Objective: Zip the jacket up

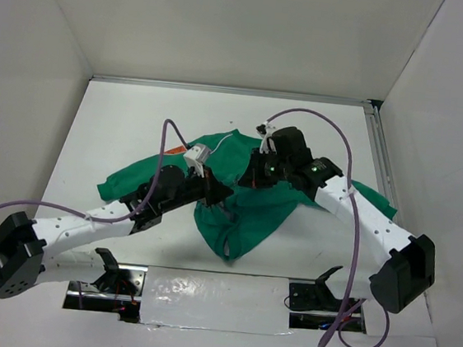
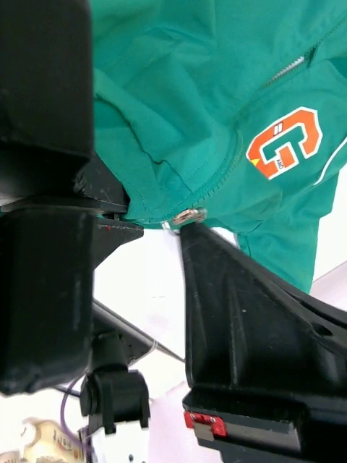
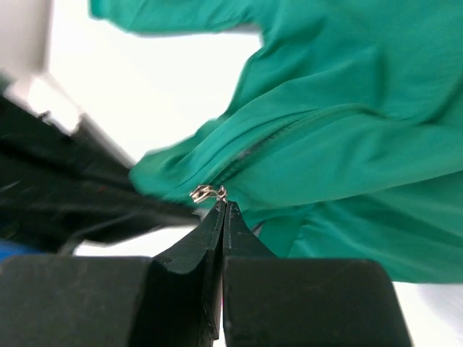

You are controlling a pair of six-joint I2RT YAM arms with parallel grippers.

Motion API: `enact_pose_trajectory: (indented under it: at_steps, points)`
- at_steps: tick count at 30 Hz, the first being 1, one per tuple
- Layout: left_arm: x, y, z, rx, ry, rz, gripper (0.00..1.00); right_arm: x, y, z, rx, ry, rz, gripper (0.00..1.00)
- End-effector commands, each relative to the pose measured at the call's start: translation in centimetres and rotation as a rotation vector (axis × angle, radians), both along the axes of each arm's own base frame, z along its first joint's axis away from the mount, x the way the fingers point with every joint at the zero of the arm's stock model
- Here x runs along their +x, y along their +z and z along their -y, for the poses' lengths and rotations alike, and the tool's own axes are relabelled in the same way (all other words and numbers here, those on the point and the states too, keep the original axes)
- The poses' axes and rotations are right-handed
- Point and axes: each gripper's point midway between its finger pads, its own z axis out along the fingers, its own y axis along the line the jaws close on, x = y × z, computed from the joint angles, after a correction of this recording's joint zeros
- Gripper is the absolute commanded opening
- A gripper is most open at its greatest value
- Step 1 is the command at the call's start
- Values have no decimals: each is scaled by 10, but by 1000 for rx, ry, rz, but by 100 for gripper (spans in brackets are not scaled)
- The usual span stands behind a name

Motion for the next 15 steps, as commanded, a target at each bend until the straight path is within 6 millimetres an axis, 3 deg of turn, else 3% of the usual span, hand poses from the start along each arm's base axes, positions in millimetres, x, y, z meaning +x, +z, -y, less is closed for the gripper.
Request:
enact_pose_trajectory:
  at_steps: [1,3,7,10,12,15]
  points:
    - [-17,18,-5,-20,-6,-107,0,40,16,31,-224,-215,191,0]
    - [-35,4,-5,-10,-47,-204,0,51,11,42,-325,-267,230,0]
    - [-60,-21,-7,17,-67,-327,0,53,-5,42,-479,-258,244,0]
    - [-65,-41,-17,45,-23,-399,0,36,-19,18,-441,-122,213,0]
    - [-66,-38,-20,39,-23,-371,0,32,-22,14,-418,-120,205,0]
    - [-74,-35,-25,28,-49,-351,0,53,-29,25,-488,-216,215,0]
